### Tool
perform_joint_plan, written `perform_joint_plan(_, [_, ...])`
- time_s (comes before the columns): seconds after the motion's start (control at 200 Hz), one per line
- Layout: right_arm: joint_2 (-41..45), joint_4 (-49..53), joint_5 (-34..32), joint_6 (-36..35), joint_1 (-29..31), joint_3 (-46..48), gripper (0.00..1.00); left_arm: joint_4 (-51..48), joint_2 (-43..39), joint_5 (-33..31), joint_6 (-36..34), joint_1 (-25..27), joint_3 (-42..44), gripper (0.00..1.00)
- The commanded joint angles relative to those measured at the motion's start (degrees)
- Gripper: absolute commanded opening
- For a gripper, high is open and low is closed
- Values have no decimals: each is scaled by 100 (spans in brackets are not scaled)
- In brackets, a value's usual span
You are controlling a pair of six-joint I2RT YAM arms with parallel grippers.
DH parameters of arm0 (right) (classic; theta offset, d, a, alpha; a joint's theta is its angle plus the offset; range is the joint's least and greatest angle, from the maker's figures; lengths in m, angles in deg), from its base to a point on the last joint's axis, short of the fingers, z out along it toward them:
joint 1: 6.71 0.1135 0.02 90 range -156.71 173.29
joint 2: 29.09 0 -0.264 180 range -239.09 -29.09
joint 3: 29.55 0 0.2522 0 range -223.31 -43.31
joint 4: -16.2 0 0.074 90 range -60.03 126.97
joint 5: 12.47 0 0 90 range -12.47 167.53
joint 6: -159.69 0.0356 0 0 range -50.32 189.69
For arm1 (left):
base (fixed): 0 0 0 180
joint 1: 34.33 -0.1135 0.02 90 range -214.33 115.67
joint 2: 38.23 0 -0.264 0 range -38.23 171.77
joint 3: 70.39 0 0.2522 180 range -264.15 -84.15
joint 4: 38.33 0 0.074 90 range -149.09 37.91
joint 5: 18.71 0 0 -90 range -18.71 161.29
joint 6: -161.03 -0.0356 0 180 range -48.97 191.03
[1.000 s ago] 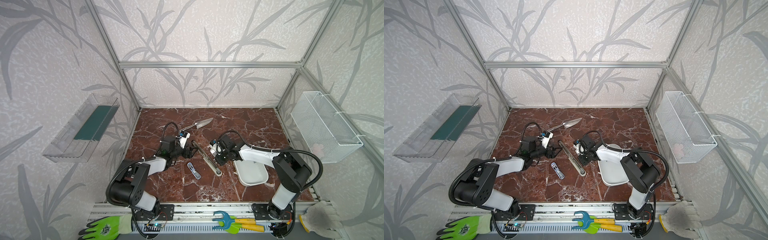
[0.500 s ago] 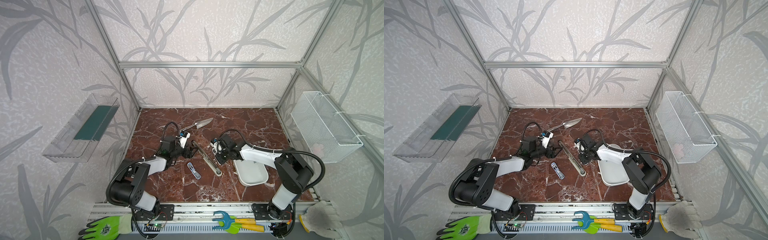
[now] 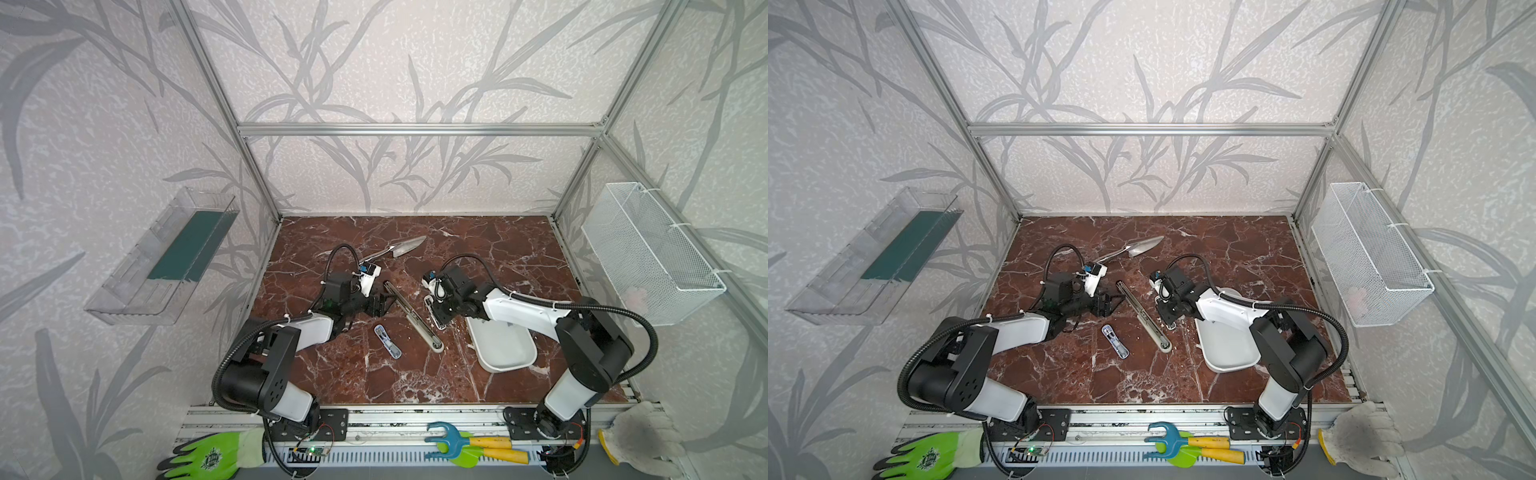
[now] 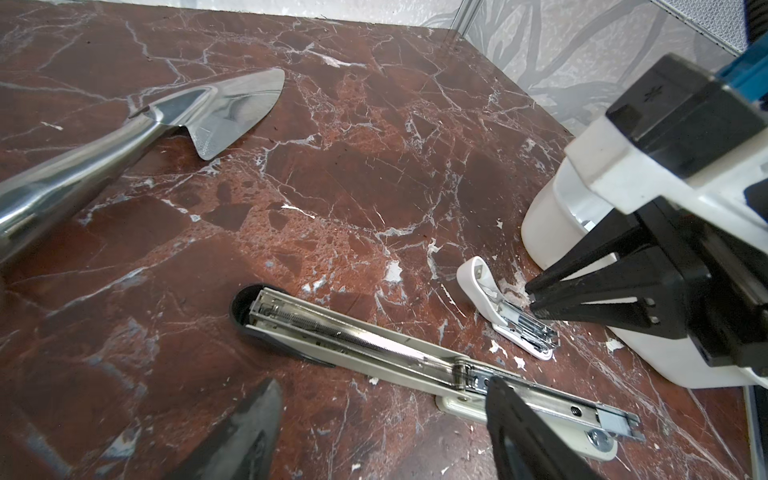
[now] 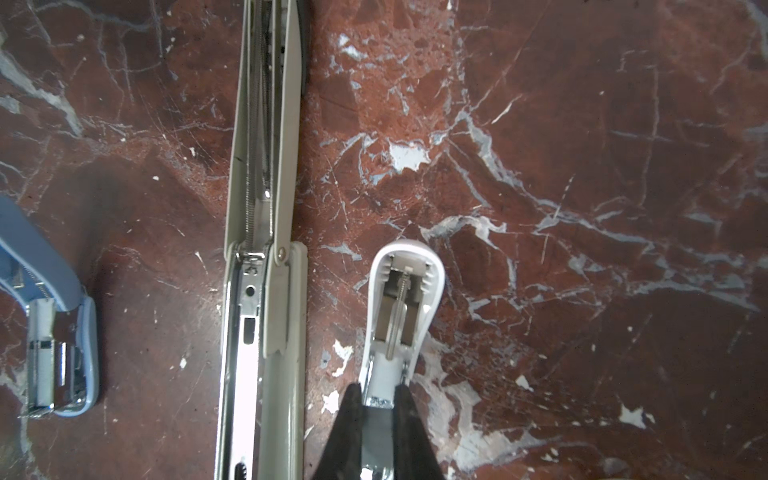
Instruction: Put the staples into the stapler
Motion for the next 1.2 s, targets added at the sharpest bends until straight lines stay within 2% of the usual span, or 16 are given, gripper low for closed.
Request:
perform_joint_plan(0.0, [-65, -26, -36, 35, -17, 28, 4, -24, 66, -1, -158, 27, -177, 78])
perform_joint_plan(1.194, [-74, -134, -148, 506, 42, 318, 4, -107, 84, -30, -202, 51, -228, 78])
